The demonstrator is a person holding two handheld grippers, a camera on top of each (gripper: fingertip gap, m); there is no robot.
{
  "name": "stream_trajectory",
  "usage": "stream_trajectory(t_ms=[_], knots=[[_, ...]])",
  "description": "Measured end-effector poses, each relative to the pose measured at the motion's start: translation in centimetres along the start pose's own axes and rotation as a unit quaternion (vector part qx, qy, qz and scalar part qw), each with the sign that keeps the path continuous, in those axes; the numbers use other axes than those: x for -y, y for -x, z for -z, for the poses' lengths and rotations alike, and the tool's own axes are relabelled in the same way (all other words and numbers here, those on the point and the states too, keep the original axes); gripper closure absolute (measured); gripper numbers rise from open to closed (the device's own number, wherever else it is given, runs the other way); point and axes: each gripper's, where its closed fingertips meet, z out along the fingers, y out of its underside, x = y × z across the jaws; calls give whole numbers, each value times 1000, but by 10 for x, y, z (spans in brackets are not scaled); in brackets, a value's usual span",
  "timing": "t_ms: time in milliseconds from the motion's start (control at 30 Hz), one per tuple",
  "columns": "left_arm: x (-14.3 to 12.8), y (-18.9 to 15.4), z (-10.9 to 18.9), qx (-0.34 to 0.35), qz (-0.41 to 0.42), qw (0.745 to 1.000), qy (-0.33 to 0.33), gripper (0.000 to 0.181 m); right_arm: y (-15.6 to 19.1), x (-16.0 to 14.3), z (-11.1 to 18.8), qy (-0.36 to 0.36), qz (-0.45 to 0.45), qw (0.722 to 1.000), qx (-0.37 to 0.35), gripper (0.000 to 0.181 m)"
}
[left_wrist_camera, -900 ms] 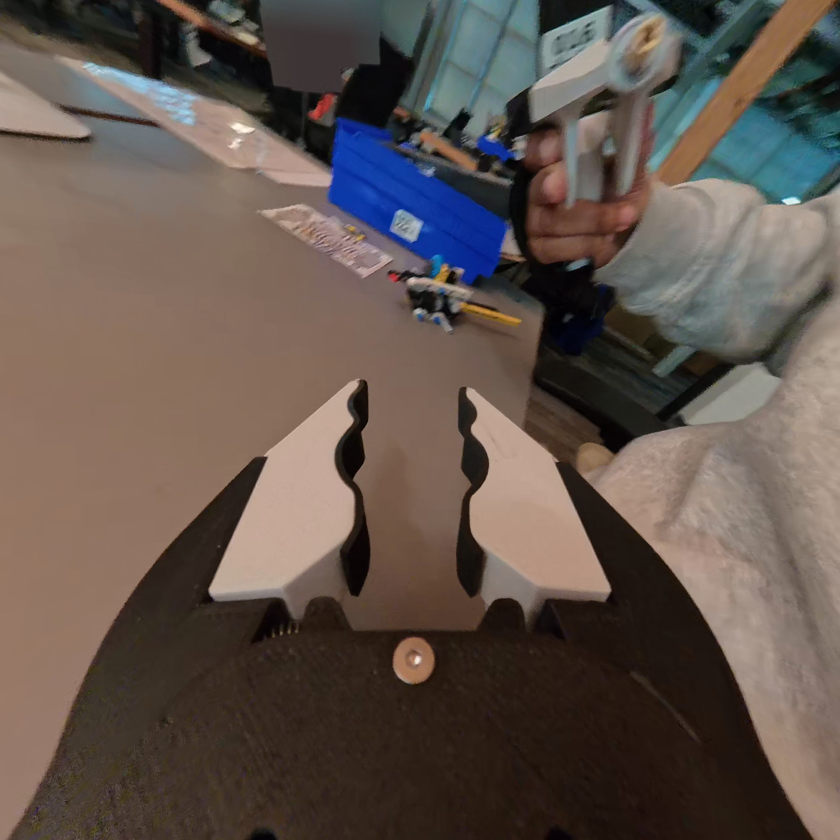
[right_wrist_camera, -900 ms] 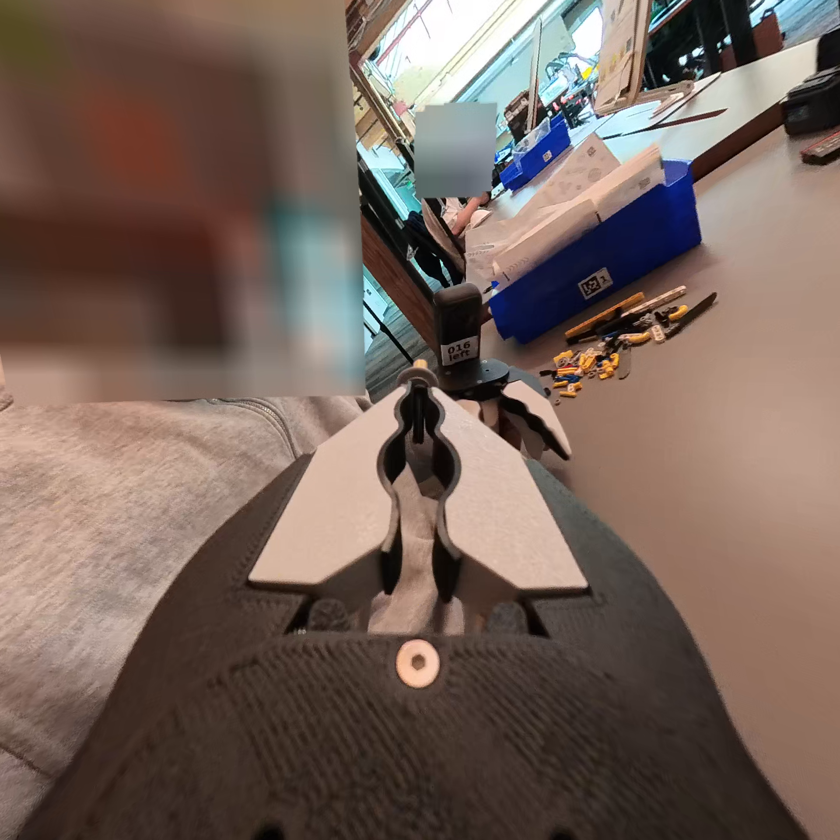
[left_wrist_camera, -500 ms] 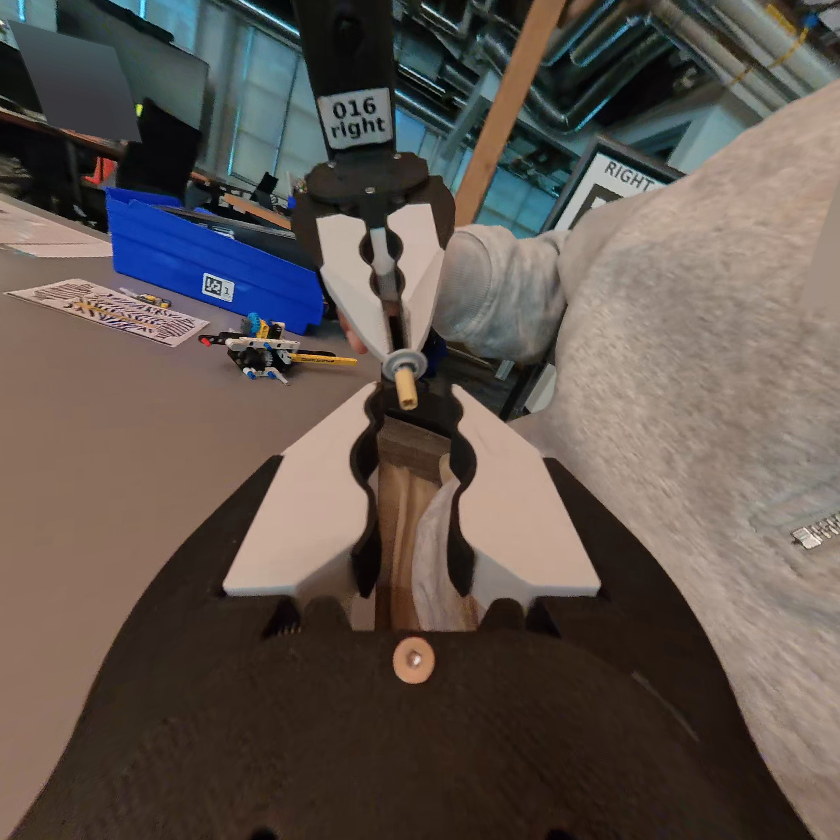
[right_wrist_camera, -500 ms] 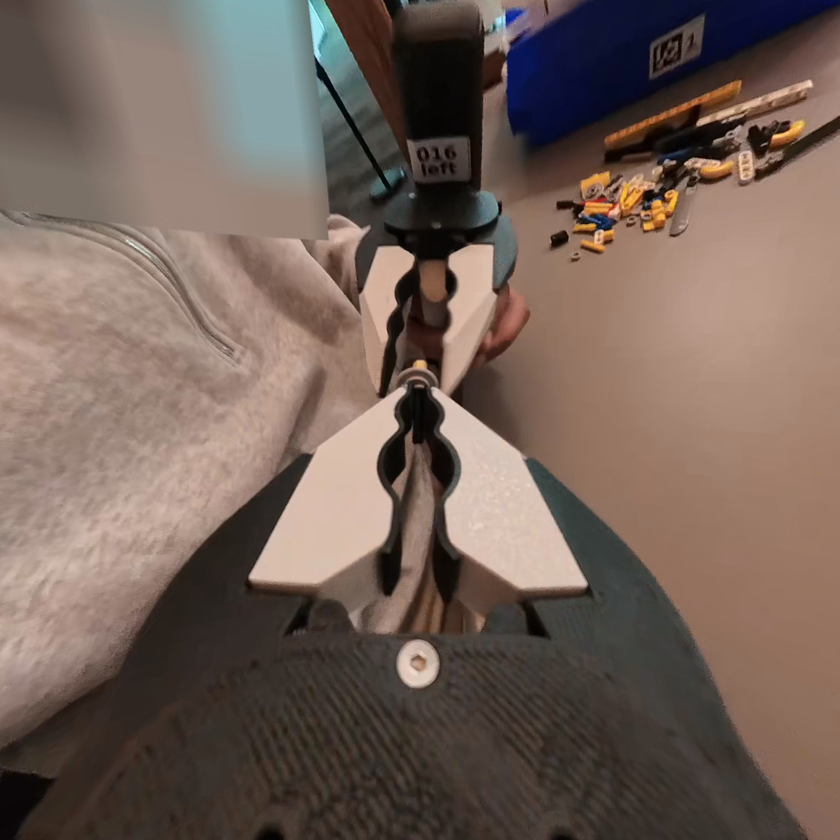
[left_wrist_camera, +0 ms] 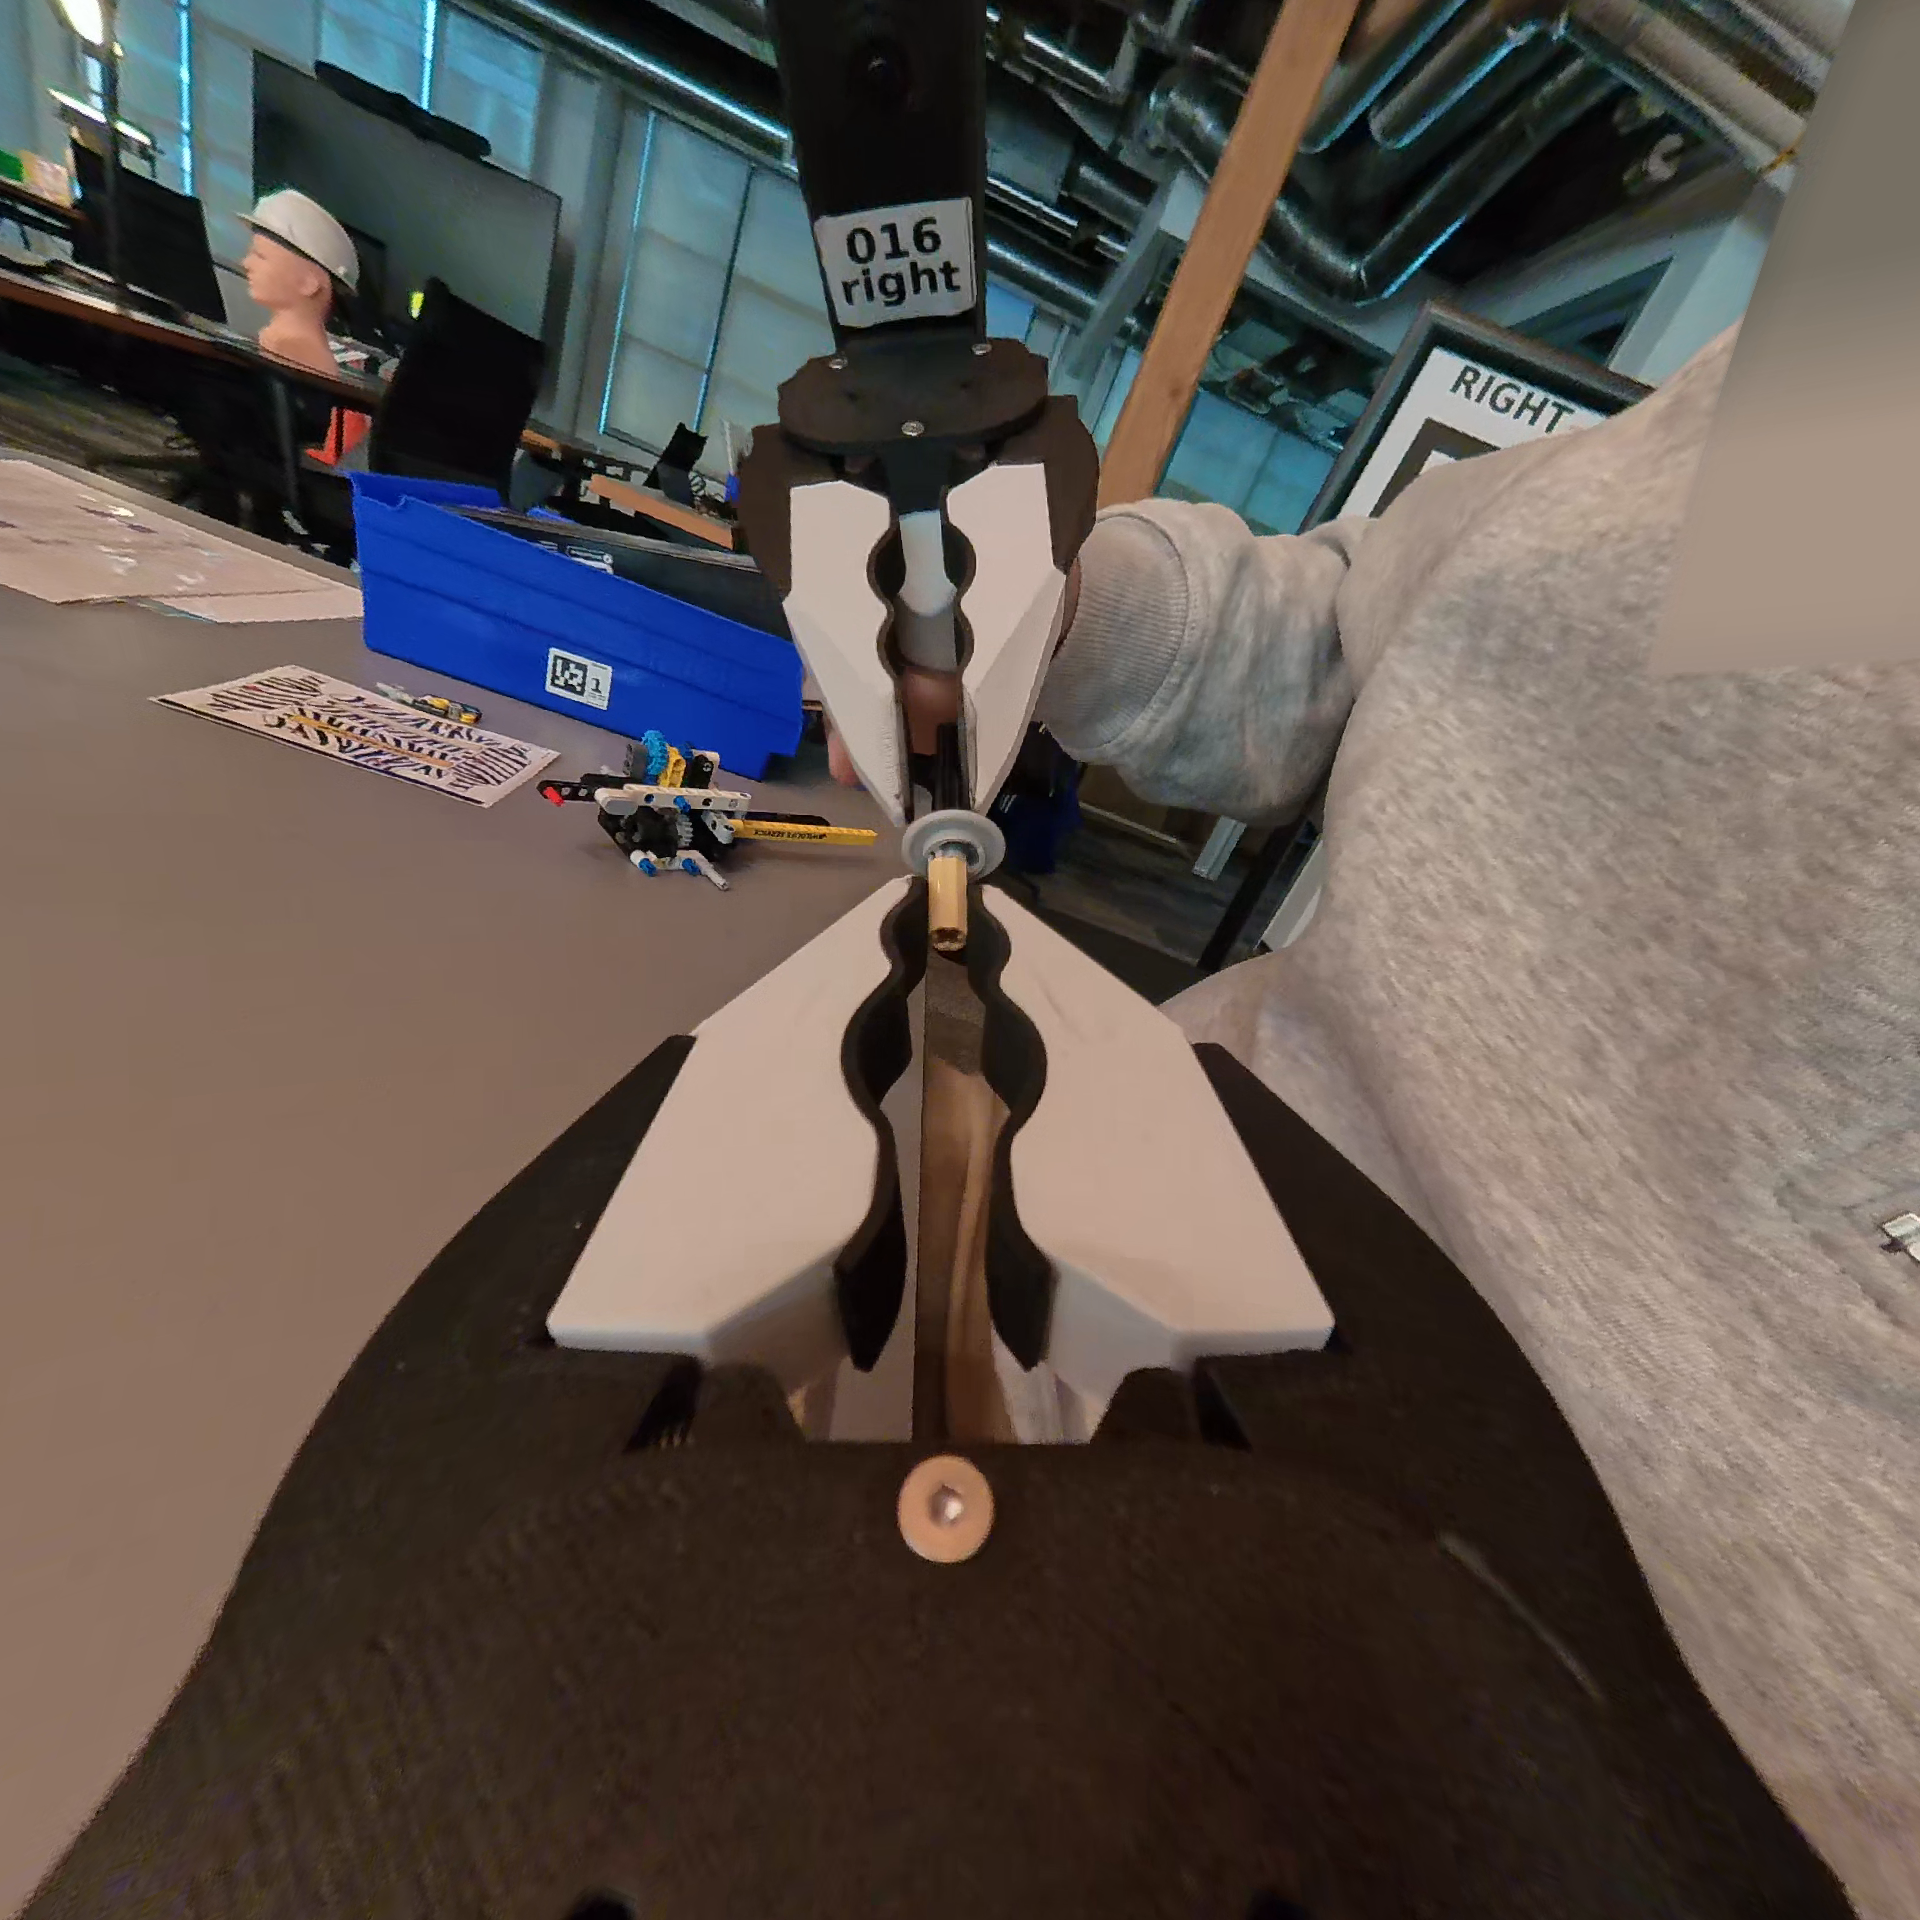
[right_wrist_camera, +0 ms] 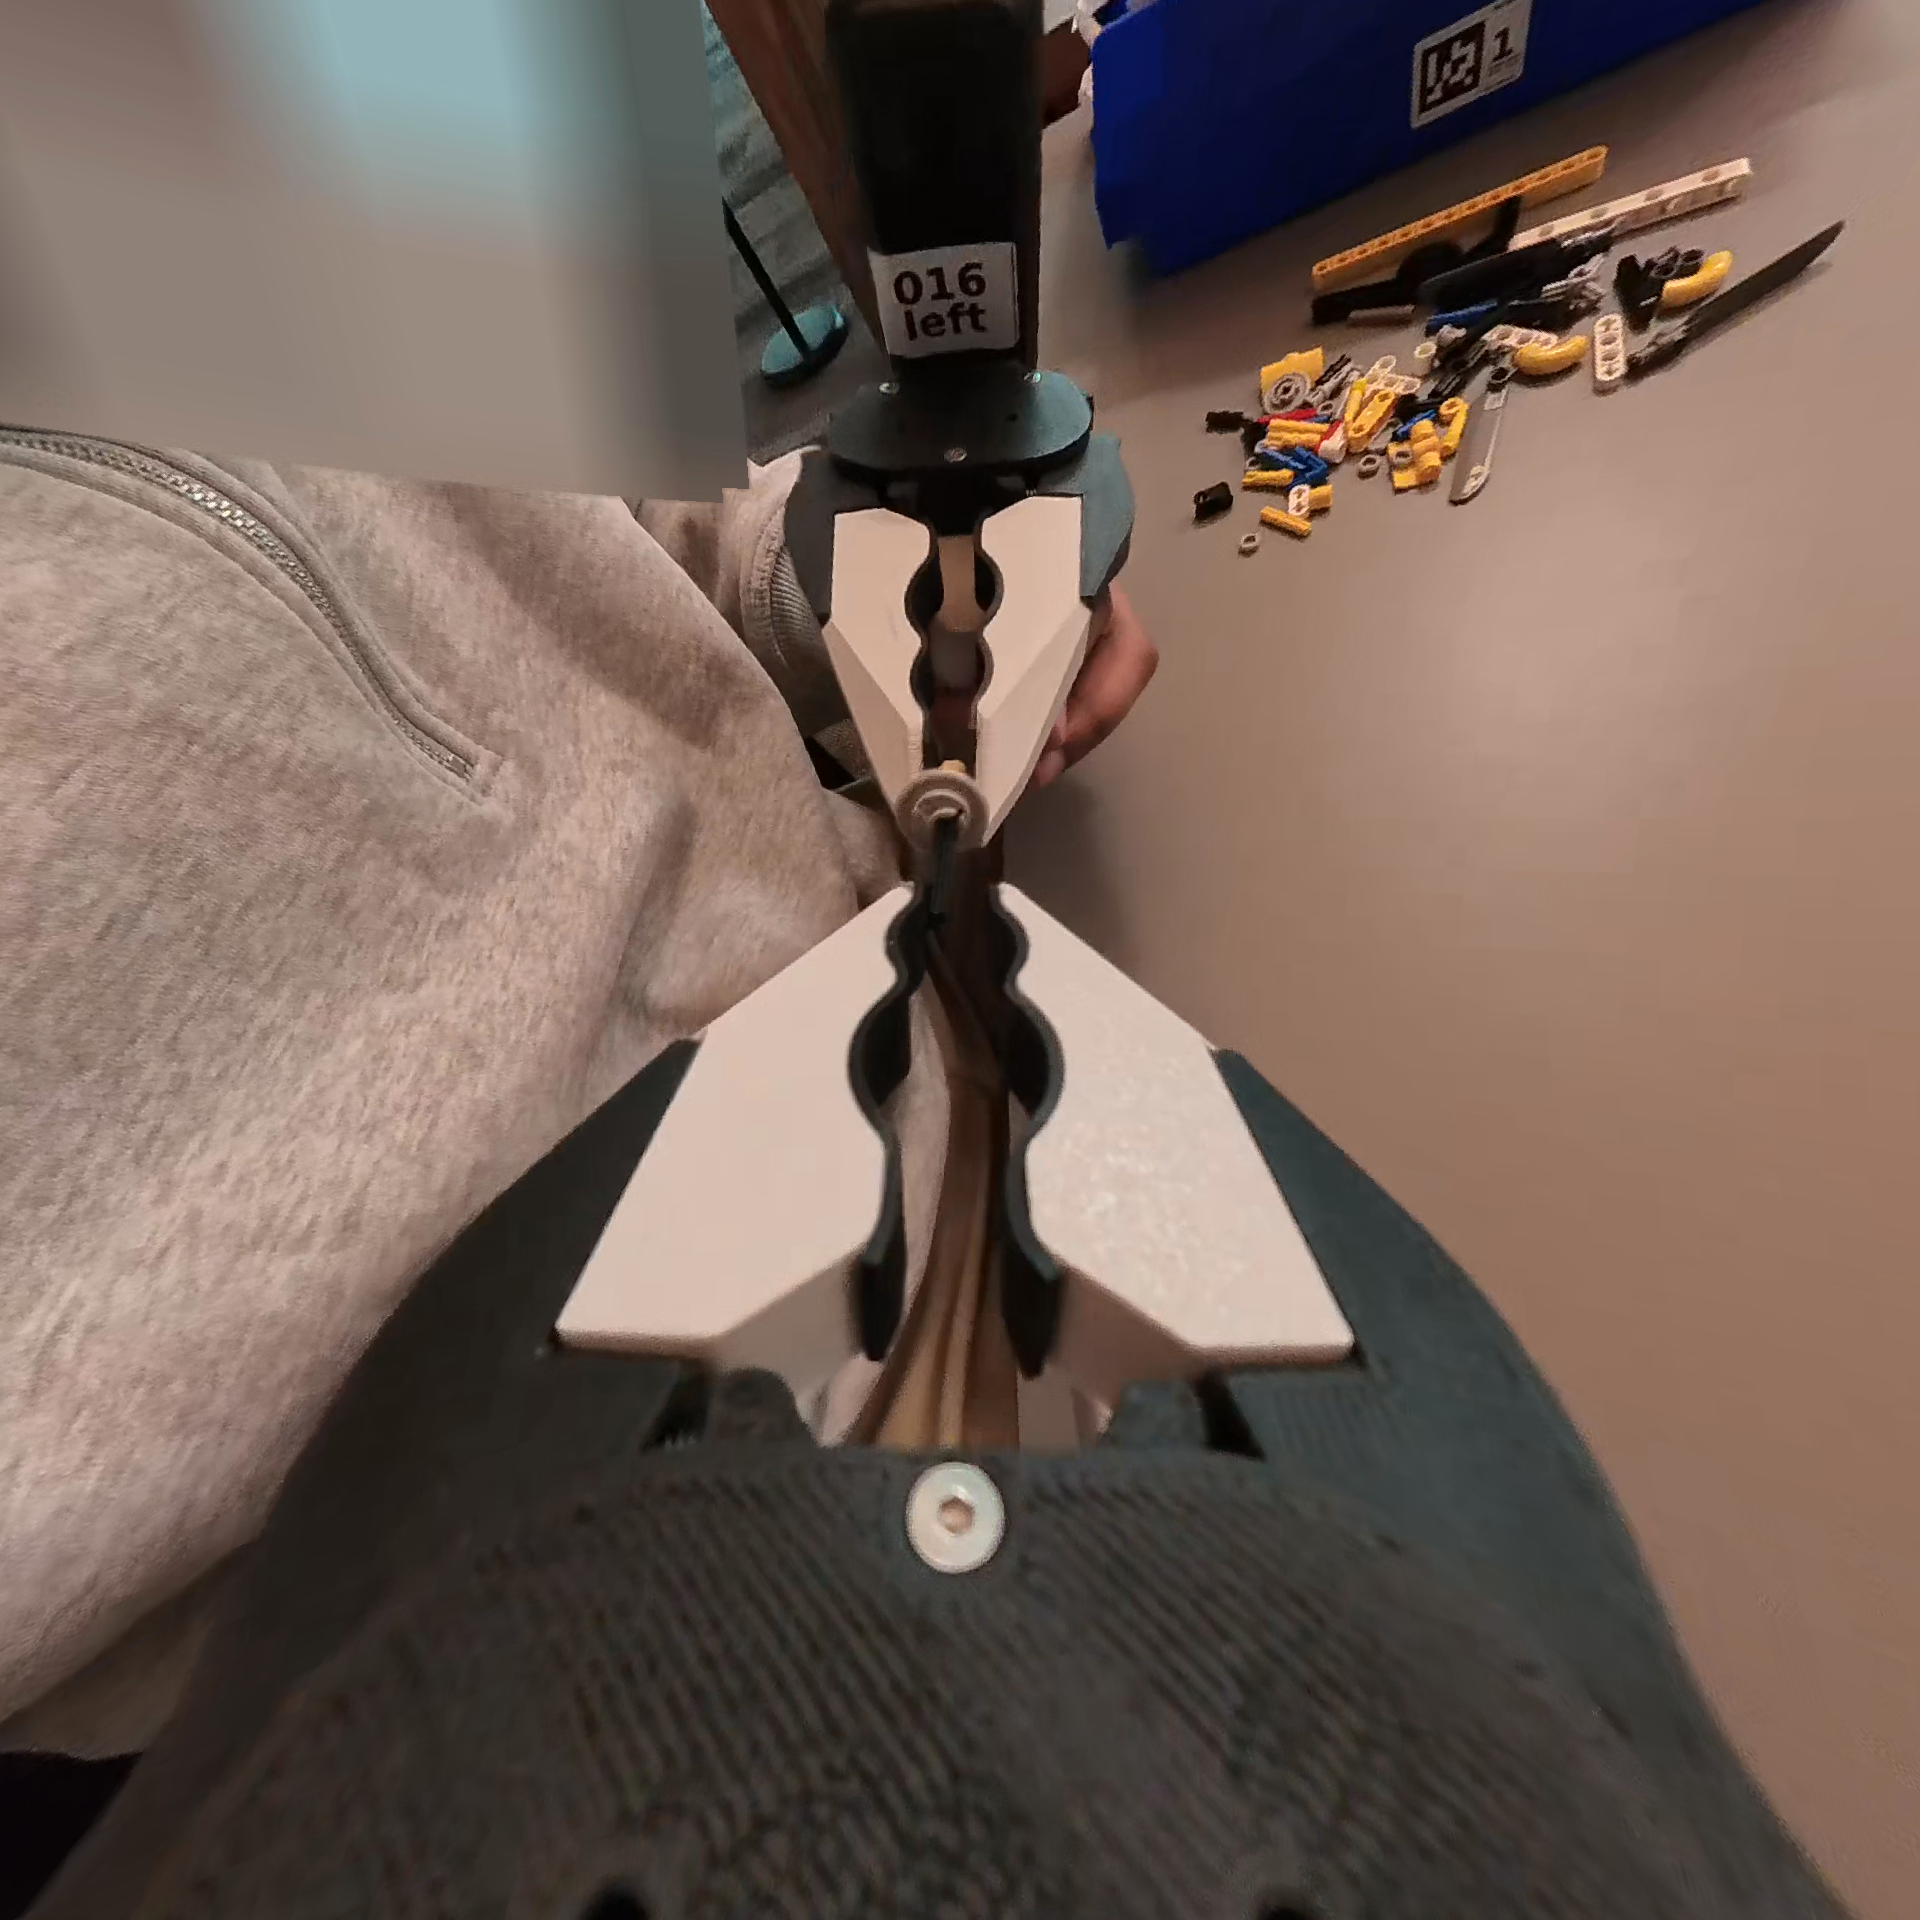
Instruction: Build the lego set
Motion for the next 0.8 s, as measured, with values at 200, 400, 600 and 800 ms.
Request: stream_trajectory(t_ms=[200, 400, 600, 800], knots=[[-5, 2, -1, 2, 4, 1000, 11, 179, 1, 0, -1, -4, 25, 1000, -14, 180], [-25, 2, -8, 16, -28, 997, 66, 179, 1, -13, -8, 66, 42, 996, -37, 180], [-34, 7, -9, 33, -43, 994, 98, 180, -2, -18, -12, 112, 52, 991, -59, 179], [-45, 10, -11, 42, -50, 990, 128, 180, -5, -28, -16, 151, 52, 985, -63, 179]])
